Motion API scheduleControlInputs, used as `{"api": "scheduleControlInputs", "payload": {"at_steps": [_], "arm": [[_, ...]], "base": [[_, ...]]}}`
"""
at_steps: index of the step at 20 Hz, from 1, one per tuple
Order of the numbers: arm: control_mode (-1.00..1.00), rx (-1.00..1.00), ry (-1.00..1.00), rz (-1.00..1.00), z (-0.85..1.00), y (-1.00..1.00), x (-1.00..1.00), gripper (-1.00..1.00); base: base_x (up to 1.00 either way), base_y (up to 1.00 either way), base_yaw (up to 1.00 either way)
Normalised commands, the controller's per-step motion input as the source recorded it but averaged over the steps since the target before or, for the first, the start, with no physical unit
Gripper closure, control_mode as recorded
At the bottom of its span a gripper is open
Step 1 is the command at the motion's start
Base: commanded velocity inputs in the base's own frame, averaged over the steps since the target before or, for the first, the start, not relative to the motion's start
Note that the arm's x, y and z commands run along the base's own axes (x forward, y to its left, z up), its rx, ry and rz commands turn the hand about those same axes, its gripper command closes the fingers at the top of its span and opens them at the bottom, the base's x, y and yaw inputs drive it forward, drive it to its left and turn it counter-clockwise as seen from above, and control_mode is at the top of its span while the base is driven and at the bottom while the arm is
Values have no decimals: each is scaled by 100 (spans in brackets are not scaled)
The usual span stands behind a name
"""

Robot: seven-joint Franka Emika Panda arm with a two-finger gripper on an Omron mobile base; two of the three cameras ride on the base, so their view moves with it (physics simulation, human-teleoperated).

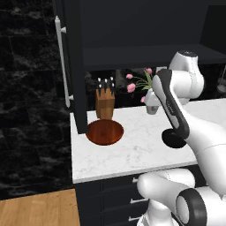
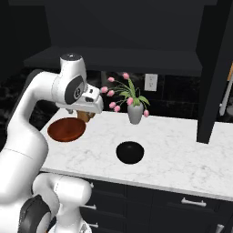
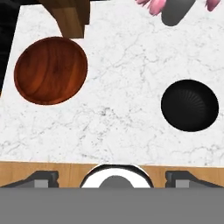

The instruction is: Pick up the bowls on the counter and stack them on top of one another in the open cabinet. Place the smaller bowl on top of the larger bowl.

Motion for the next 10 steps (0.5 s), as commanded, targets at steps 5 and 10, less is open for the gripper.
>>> {"api": "scheduleControlInputs", "payload": {"at_steps": [5,10], "arm": [[-100,3,0,-9,-20,-77,-19,-100],[-100,9,0,-4,-24,-83,0,-100]], "base": [[0,0,0],[0,0,0]]}}
